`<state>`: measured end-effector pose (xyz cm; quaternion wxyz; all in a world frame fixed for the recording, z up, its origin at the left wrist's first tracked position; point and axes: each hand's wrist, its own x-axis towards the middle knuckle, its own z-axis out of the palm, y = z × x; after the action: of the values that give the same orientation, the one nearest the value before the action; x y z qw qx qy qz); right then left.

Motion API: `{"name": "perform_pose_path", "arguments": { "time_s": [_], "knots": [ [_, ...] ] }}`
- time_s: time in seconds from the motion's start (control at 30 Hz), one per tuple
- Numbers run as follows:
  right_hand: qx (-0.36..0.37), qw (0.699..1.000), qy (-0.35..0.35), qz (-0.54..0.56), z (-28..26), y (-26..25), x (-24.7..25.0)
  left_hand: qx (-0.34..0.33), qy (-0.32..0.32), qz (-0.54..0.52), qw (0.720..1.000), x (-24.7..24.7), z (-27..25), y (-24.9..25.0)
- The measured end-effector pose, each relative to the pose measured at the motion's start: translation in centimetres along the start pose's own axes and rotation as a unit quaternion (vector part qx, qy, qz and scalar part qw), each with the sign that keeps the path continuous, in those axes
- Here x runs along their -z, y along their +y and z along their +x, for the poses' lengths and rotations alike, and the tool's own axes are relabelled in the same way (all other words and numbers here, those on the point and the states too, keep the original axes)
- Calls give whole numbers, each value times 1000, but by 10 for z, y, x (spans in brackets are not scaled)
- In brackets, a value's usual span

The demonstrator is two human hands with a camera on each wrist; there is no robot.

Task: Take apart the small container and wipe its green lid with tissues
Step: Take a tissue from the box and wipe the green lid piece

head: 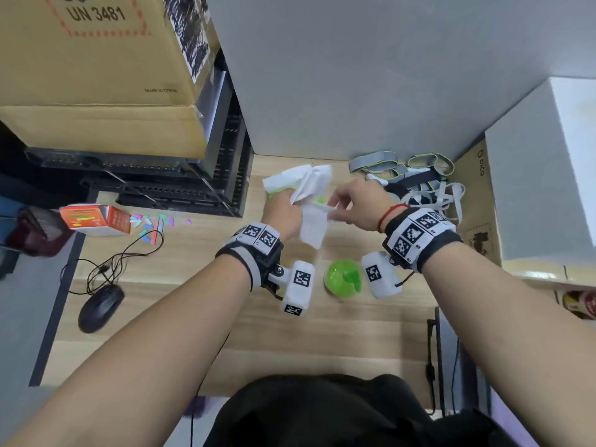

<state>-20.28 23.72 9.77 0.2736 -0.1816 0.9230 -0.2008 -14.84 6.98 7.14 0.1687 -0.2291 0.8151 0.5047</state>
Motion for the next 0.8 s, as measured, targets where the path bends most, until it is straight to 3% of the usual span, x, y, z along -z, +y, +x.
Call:
{"name": "perform_pose_path", "arguments": {
  "time_s": [0.17,0.23,0.33,0.43,0.53,0.6,0.7,0.8],
  "knots": [
    [-22,984,-176,-31,-50,24,-29,33,17,-19,999,-21,-45,-30],
    [-34,981,-188,-32,-61,31,-47,38,-9,-18,999,-32,-56,-41],
    [-50,990,-128,16,-68,38,-63,67,-44,-50,996,-48,-72,-53],
    [-86,991,-43,98,-71,45,-73,151,-61,-160,974,-58,-91,-58],
    [-156,964,49,211,-72,55,-86,204,-85,-236,946,-67,-101,-65],
    [-177,948,61,256,-73,61,-93,233,-89,-310,917,-74,-103,-69],
    [-160,952,59,254,-76,64,-97,252,-92,-422,866,-81,-102,-70],
    [-145,953,68,256,-78,68,-93,257,-116,-437,854,-84,-98,-63]
  ]
}}
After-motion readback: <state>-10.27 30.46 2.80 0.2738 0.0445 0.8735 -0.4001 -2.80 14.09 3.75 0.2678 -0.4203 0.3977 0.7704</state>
